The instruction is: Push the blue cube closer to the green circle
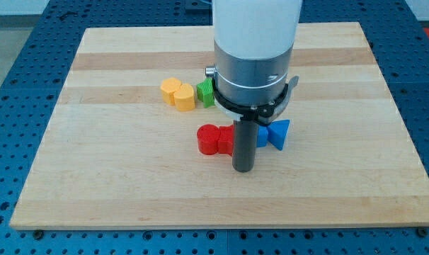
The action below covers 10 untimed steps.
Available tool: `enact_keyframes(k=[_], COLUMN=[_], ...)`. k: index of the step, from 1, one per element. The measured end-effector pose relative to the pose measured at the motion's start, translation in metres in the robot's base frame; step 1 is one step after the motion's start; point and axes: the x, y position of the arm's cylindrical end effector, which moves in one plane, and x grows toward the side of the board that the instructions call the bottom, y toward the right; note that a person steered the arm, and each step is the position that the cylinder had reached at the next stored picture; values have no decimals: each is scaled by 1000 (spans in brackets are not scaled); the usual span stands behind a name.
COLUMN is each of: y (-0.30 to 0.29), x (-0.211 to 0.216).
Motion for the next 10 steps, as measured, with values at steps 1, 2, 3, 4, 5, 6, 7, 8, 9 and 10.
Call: enact_keyframes(k=[1,2,3,4,5,6,7,8,9,10], y=[1,1,1,1,7,27,41,49,53,53], x=[-4,-18,-32,-32,-32,-47,-69,-80,-92,-104])
